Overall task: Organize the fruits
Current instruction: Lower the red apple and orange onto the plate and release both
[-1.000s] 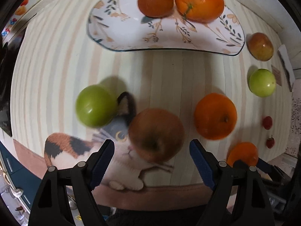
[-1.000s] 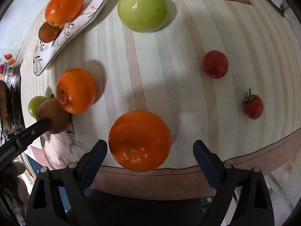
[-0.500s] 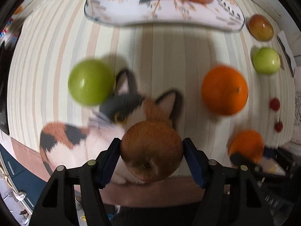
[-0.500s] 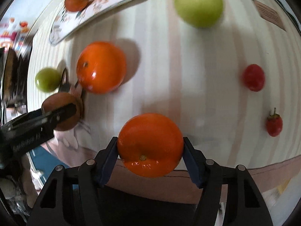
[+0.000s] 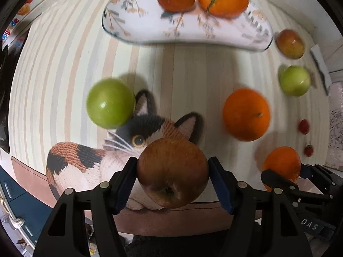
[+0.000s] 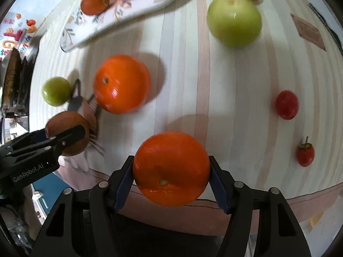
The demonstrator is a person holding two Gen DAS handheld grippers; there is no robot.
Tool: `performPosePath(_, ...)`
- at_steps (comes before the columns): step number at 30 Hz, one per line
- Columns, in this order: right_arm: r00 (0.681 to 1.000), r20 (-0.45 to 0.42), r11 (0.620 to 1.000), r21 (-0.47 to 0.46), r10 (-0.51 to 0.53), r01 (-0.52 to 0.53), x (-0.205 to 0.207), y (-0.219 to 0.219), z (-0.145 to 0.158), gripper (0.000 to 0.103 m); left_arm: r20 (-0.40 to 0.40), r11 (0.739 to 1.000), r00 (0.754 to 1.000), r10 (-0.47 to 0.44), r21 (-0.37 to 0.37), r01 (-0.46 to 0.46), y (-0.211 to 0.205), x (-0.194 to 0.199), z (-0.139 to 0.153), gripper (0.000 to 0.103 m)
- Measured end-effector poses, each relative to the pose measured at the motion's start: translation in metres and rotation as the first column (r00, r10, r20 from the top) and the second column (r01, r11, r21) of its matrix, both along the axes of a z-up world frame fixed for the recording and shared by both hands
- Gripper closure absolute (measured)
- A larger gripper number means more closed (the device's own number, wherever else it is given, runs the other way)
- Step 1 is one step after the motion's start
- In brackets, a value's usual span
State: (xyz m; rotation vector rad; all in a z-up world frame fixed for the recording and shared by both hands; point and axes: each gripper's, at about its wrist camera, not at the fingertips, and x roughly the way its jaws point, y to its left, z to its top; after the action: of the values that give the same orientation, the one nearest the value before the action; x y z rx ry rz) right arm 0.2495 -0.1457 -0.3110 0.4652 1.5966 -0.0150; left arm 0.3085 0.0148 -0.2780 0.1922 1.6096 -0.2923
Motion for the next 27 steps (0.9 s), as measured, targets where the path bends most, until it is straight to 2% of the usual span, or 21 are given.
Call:
performPosePath(7, 0.99, 0.138, 0.999, 0.047, -0.032, 0.025, 0.039, -0.011, 0.06, 0.035, 0.074, 0.992, 0.996, 0.049, -0.121, -0.039, 0.009, 0.038, 0.067, 0.038)
performPosePath(11, 0.98, 0.199, 0.999, 0.038, -0.025, 0.018, 0.084, -0.014, 0.075, 0.035, 0.08, 0.988, 0.993, 0.086, -0.138, -0.074, 0.011, 0.086, 0.082, 0.038)
performPosePath(15, 0.977, 0.209, 0.999, 0.05, -0.026, 0.016, 0.137, -0.006, 0.059, 0.035, 0.078, 0.991, 0.991, 0.11, -0.09, -0.103, 0.01, 0.138, 0.067, 0.038)
performPosePath(19, 0.982, 0.187, 0.998, 0.068, -0.024, 0.011, 0.18, 0.017, 0.027, 0.035, 0.048, 0.992, 0.991, 0.126, -0.033, -0.124, 0.015, 0.18, 0.044, 0.038)
performPosePath(27, 0.986, 0.161, 0.994, 0.101, -0.047, 0.03, 0.209, 0.045, -0.013, 0.035, 0.007, 0.994, 0.995, 0.102, 0.038, -0.103, 0.012, 0.209, 0.005, 0.038)
